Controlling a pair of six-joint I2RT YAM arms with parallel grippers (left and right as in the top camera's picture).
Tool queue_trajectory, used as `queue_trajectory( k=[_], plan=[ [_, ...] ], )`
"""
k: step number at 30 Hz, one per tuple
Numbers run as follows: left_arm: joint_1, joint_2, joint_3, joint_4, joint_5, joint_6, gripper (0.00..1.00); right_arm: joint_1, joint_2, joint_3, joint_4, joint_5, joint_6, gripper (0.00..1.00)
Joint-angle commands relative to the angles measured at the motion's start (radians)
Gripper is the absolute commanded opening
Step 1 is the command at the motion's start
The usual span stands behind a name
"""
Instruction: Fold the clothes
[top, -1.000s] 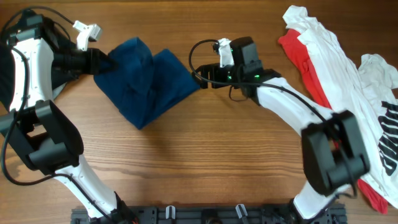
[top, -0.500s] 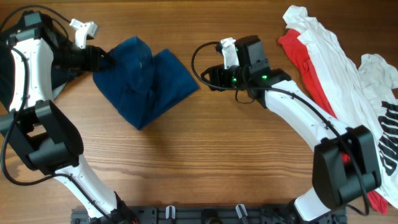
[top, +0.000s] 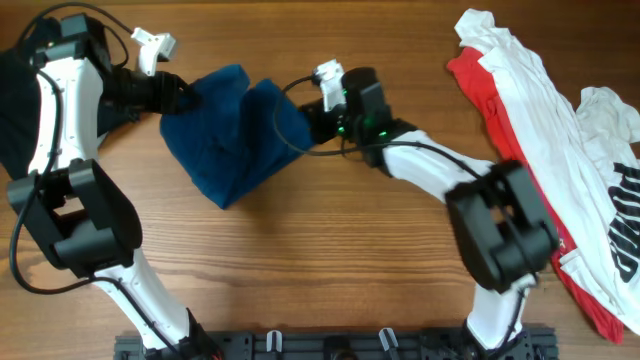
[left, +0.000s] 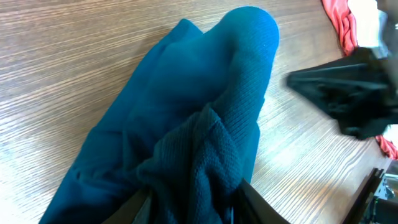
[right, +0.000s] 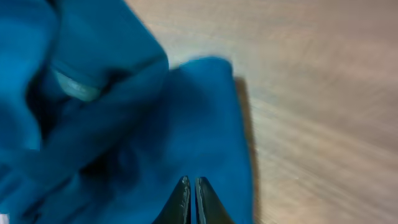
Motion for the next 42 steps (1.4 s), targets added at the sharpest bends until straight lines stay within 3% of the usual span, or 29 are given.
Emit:
queue_trajectory(
  k=[1,9,22,34,38,42],
  plan=[
    [-0.007,-0.030,0.006,-0.006,0.019,-0.007,0.35,0.023,0.095,0.003,0.058,-0.024,0.053,0.04],
    [-0.007,-0.030,0.006,-0.011,0.020,-0.007,0.35,0.030,0.177,0.003,0.035,-0.025,0.069,0.04],
    [-0.008,-0.030,0.006,-0.038,0.020,-0.006,0.38,0.034,0.127,0.003,-0.391,-0.124,0.097,0.04],
    [-0.008,-0.030,0.006,-0.037,0.019,-0.006,0.39,0.156,-0.019,0.003,-0.711,-0.153,0.201,0.05],
    [-0.008,-0.030,0.006,-0.037,0.020,-0.006,0.39,0.193,-0.047,0.003,-0.744,-0.135,0.243,0.07],
    [-0.008,-0.030,0.006,-0.037,0.020,-0.006,0.39,0.195,-0.095,0.003,-0.696,0.011,0.230,0.15]
  ],
)
